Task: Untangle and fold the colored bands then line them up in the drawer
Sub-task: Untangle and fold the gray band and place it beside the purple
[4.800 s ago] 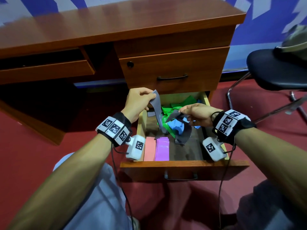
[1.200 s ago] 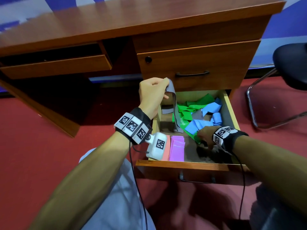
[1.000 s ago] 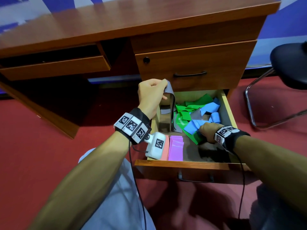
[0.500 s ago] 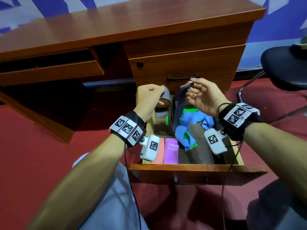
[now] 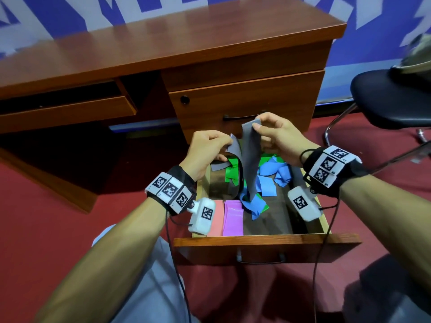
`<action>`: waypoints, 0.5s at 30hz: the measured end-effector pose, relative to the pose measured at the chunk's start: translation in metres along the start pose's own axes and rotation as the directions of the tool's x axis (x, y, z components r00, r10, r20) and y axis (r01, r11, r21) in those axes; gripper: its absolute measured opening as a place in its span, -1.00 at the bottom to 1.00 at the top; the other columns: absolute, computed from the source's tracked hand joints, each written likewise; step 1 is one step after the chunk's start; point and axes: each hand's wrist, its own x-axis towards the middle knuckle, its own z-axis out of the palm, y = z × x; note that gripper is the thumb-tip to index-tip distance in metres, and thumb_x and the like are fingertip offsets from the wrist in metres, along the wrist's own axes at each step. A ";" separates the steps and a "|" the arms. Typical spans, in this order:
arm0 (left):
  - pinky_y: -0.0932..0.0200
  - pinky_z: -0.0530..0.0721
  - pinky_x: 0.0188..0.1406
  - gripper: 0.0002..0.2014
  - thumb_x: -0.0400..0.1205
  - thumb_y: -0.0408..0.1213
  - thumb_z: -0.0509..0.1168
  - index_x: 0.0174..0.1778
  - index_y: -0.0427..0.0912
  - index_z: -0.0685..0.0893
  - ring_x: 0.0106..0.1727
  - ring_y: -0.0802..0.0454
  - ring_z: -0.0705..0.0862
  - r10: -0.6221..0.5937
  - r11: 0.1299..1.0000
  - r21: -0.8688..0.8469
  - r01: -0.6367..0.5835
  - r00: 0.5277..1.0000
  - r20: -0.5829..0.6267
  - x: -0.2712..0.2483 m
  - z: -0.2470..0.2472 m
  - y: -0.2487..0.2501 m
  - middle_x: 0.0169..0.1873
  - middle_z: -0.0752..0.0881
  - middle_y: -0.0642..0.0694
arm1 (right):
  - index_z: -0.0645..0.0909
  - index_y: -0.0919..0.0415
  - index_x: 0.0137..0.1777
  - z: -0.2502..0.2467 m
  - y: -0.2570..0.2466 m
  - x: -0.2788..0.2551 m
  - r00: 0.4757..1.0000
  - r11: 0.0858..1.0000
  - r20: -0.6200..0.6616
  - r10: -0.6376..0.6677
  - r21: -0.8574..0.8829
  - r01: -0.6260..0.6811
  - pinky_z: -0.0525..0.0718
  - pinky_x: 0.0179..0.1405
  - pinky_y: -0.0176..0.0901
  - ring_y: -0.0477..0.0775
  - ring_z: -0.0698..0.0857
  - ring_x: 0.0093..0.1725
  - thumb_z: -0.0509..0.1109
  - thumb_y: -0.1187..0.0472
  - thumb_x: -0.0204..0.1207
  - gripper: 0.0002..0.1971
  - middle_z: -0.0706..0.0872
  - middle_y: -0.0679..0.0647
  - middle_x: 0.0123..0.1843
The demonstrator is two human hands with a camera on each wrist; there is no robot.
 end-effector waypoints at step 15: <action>0.29 0.67 -0.44 -0.93 0.60 -0.47 0.45 -0.06 -0.34 0.84 -0.33 0.06 0.74 -0.177 0.982 -0.028 0.186 0.966 0.190 -0.004 0.005 -0.005 -0.33 0.80 -0.13 | 0.54 0.21 0.38 -0.001 0.011 -0.008 0.978 0.972 0.197 0.060 -0.235 -0.012 0.48 -0.47 -0.35 -0.12 0.59 -0.39 0.40 0.31 0.67 -0.70 0.69 0.01 -0.27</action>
